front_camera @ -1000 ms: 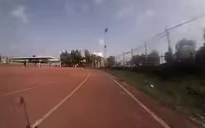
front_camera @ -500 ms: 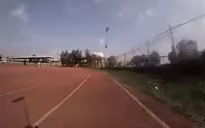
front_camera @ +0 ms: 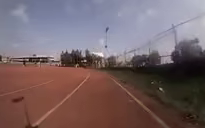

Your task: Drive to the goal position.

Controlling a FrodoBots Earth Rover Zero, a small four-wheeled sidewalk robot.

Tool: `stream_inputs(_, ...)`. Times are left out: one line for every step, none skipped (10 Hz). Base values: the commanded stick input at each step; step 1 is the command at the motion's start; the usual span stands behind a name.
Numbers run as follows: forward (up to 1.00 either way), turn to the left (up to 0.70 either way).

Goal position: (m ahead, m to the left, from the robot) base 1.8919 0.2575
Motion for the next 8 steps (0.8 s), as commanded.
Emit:
stream_inputs(0.5,0.0)
stream_inputs(0.5,0.0)
stream_inputs(0.5,0.0)
stream_inputs(0.5,0.0)
stream_inputs(0.5,0.0)
stream_inputs(0.5,0.0)
stream_inputs(0.5,0.0)
stream_inputs(0.5,0.0)
